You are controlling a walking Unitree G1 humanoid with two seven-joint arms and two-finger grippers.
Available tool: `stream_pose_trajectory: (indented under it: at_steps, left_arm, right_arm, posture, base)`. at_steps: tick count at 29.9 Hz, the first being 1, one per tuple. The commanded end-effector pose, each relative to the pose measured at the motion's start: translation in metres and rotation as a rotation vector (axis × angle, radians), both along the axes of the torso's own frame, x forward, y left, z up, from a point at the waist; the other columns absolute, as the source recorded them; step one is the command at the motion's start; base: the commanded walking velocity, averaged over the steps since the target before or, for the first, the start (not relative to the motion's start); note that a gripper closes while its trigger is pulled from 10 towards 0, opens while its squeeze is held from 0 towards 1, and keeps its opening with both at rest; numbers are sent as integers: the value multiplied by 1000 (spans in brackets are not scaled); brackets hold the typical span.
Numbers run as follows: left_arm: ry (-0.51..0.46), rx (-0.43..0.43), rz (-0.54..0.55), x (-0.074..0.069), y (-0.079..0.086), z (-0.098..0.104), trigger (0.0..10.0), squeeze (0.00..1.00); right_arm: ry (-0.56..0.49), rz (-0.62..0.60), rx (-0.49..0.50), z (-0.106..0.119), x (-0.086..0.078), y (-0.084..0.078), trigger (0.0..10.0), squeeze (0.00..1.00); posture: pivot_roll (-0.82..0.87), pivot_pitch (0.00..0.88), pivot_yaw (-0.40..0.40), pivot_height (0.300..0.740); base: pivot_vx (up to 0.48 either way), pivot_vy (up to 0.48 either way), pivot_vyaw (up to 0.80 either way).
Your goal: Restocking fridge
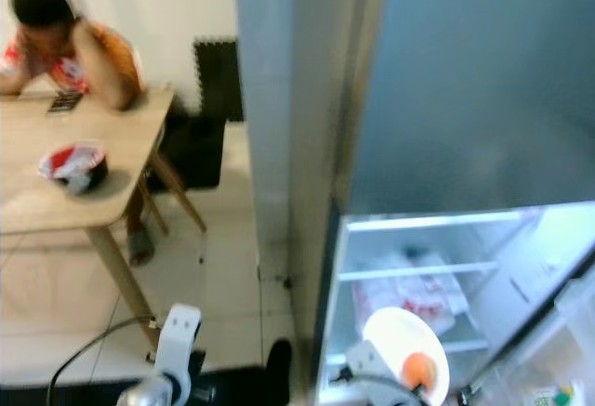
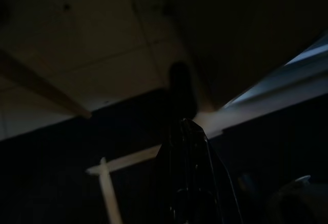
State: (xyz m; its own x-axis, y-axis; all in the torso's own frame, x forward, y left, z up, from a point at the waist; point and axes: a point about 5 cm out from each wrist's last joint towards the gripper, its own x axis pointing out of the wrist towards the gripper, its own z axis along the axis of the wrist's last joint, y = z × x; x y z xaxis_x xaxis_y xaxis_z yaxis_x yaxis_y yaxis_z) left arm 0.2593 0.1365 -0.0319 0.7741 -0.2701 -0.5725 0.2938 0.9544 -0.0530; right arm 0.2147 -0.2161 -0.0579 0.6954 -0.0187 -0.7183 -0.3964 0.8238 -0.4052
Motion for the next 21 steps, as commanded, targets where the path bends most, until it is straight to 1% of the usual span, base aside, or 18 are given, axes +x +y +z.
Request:
stream_pose_trajectory:
  at_steps: [1,21]
  left_arm:
    - [23,-4,24,-5,2,-5,10000,0]
    - [23,-1,44,-5,6,-5,10000,0]
  right_arm:
    - [-14,3,-2,2,3,-1,10000,0]
    - [-15,28,-8,3,6,3,10000,0]
  posture:
    - [-92,55,46,740]
    - [-85,62,42,740]
  base:
    - [0,-356,0]
    - [0,-353,0]
